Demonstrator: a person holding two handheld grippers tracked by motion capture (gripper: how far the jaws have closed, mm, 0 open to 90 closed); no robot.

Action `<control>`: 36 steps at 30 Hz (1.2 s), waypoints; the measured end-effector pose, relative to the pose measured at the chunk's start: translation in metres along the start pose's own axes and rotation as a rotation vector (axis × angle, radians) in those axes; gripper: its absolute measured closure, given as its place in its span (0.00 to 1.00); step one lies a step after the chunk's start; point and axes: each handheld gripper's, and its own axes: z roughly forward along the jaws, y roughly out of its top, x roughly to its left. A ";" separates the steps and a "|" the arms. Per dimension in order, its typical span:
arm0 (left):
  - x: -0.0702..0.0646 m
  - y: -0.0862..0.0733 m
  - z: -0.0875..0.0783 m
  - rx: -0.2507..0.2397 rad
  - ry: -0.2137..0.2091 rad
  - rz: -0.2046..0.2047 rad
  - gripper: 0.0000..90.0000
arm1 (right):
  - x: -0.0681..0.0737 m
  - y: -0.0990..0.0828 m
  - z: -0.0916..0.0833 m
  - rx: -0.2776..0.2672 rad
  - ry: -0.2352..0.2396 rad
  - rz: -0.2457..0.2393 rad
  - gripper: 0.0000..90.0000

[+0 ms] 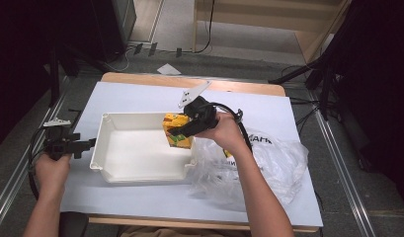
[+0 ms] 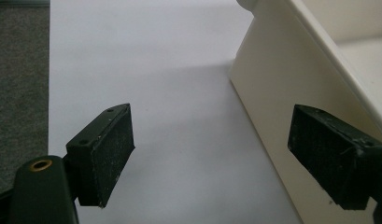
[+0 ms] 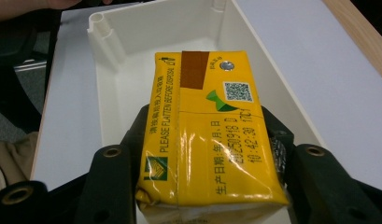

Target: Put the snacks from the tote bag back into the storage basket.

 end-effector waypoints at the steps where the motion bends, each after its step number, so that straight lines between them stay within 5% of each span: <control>1: 0.000 0.000 0.000 0.000 0.000 0.000 0.17 | 0.000 0.000 0.002 0.001 0.000 -0.001 0.59; 26: 0.001 0.000 0.000 -0.003 -0.003 -0.001 0.17 | -0.003 -0.004 0.047 0.027 0.027 0.022 0.59; 36: 0.000 0.000 0.000 -0.006 -0.004 -0.001 0.17 | 0.001 -0.001 0.064 0.035 0.049 -0.007 0.59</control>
